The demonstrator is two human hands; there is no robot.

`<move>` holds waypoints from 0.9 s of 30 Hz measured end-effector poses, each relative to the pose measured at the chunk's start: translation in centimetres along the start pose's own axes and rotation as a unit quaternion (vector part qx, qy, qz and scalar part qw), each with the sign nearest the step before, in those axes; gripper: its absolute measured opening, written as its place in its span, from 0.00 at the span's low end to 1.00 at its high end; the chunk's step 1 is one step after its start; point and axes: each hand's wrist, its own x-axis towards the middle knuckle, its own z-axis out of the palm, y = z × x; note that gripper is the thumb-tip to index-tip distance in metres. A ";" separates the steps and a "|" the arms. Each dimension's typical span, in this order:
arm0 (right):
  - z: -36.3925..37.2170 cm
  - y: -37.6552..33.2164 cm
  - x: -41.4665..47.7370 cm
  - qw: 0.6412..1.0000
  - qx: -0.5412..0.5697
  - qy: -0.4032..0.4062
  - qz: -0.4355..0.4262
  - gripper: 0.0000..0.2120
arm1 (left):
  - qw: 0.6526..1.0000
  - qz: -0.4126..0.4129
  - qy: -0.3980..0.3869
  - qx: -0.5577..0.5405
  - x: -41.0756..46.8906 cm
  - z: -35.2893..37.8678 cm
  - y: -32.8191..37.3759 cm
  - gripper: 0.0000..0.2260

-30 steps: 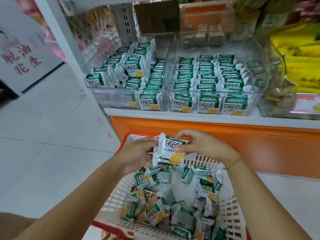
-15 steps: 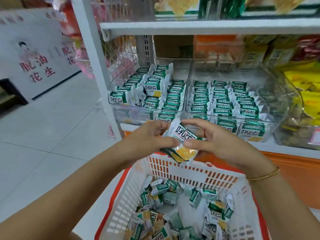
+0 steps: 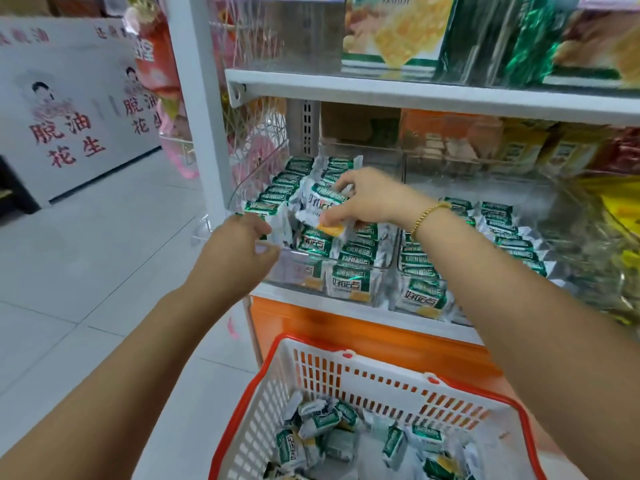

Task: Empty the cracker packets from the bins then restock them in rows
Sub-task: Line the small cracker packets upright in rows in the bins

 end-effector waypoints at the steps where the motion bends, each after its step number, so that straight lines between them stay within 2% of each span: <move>1: 0.4 -0.1 1.1 1.000 -0.021 -0.007 0.003 0.33 | 1.000 0.013 -0.007 0.015 0.4 0.4 -0.3 0.14; 4: 1.7 0.2 3.4 0.998 -0.056 0.010 0.019 0.30 | 0.998 0.035 -0.010 0.060 1.1 1.1 -0.7 0.15; 7: 2.6 0.6 4.8 0.998 -0.042 0.040 0.027 0.29 | 0.996 0.047 0.001 0.071 1.6 1.5 -1.2 0.14; 11: 3.6 0.7 5.4 0.995 -0.094 0.035 0.014 0.35 | 0.996 0.052 0.000 0.066 1.6 1.4 -1.5 0.14; 14: 3.7 0.6 5.6 0.992 -0.107 0.071 0.014 0.35 | 0.996 0.055 0.003 0.069 1.5 1.4 -1.5 0.15; 18: 4.2 0.4 5.4 0.977 -0.153 0.135 -0.068 0.27 | 0.997 0.049 -0.006 0.062 1.3 1.3 -1.5 0.16; 21: 4.5 0.9 5.2 0.961 -0.229 0.096 -0.120 0.22 | 0.997 0.050 -0.006 0.062 0.9 1.2 -1.4 0.17; 27: 4.2 1.1 5.0 0.940 -0.315 0.040 -0.128 0.20 | 0.995 0.058 -0.025 0.075 -0.4 1.1 -1.1 0.21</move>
